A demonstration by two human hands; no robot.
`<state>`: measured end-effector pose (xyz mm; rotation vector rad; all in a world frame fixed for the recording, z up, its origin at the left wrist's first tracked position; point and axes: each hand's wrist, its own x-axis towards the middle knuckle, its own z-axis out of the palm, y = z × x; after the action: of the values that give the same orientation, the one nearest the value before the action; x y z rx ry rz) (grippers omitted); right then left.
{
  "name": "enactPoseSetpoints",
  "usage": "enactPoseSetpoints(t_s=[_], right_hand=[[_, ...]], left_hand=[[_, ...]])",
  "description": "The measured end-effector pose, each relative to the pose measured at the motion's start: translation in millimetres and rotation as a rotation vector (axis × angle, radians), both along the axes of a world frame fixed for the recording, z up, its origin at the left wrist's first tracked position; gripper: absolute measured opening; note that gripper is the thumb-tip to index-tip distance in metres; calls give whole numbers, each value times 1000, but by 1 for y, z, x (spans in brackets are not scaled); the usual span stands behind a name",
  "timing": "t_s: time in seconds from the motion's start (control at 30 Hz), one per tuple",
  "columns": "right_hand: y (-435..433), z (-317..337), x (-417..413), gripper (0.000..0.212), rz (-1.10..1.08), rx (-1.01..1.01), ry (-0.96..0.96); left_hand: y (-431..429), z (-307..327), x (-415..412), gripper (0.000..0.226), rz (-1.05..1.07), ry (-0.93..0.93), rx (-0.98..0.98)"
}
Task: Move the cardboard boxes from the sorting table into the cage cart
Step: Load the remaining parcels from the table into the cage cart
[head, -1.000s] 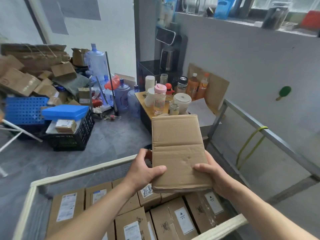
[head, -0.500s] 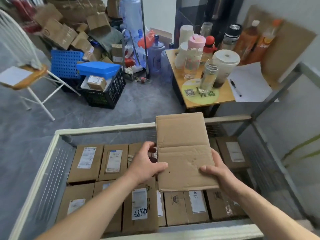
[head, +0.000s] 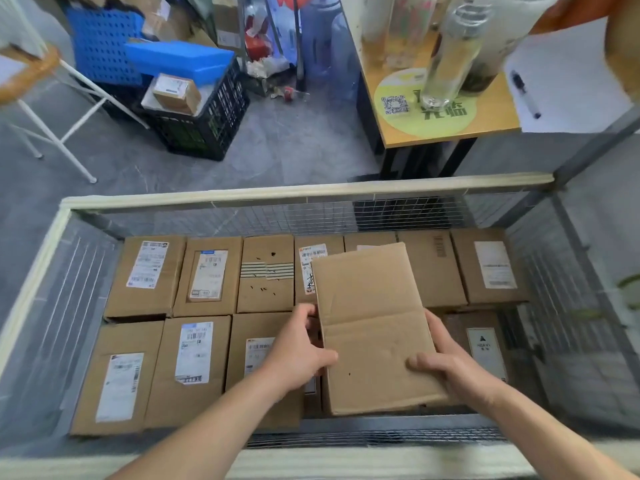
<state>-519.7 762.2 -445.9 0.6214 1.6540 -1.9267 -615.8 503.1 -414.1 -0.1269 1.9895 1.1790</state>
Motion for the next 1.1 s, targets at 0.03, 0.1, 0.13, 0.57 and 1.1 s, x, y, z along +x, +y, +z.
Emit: enactPoseSetpoints(t_s=[0.03, 0.1, 0.13, 0.57, 1.1], right_hand=[[-1, -8, 1, 98, -5, -9, -19], [-2, -20, 3, 96, -13, -1, -64], [-4, -25, 3, 95, -11, 13, -87], [-34, -75, 4, 63, 158, 199, -281], [-63, -121, -8, 43, 224, 317, -335]], left_hand=[[0, -9, 2, 72, -2, -10, -19], [1, -26, 8, 73, -4, -25, -50], [1, -33, 11, 74, -9, -30, -67], [-17, -102, 32, 73, -94, -86, -207], [-30, -136, 25, 51, -192, -10, -353]])
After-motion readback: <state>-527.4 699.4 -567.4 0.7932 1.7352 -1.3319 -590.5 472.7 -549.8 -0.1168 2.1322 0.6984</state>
